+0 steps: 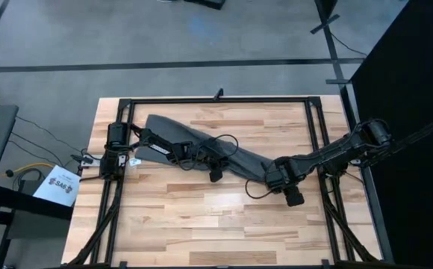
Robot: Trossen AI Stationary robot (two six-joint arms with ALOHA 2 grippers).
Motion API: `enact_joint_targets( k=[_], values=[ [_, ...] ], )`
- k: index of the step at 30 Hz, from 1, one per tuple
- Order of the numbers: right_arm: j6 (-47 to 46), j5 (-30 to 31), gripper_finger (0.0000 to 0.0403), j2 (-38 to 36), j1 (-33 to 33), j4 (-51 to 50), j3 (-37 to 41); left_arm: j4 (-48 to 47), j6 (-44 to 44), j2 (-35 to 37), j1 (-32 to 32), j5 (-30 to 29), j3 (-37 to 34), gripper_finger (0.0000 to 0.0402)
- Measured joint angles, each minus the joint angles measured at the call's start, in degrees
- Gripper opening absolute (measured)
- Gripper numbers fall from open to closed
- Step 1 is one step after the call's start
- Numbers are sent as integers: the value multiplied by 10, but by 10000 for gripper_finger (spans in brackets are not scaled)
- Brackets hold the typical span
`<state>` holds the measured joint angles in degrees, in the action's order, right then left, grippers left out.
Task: Roll towel
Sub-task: Roll the gray towel
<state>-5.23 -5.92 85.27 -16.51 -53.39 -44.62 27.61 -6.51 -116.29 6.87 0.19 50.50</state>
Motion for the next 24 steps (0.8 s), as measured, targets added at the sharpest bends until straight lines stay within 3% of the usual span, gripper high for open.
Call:
enact_joint_targets(
  k=[10,14,18,22,24],
  values=[
    [-24,-33,169,0,1,-45,-29,0,-2,0,0,0,0,82],
    [-41,37,159,-16,1,-44,-46,0,-2,0,-1,0,0,81],
    [-65,121,115,-18,7,-42,-39,1,-2,0,-5,-2,0,82],
    [-82,119,25,-15,12,17,-16,1,-2,0,-5,-3,0,82],
    [-89,100,10,-16,8,46,-6,1,-1,0,-5,-3,0,82]
  ],
)
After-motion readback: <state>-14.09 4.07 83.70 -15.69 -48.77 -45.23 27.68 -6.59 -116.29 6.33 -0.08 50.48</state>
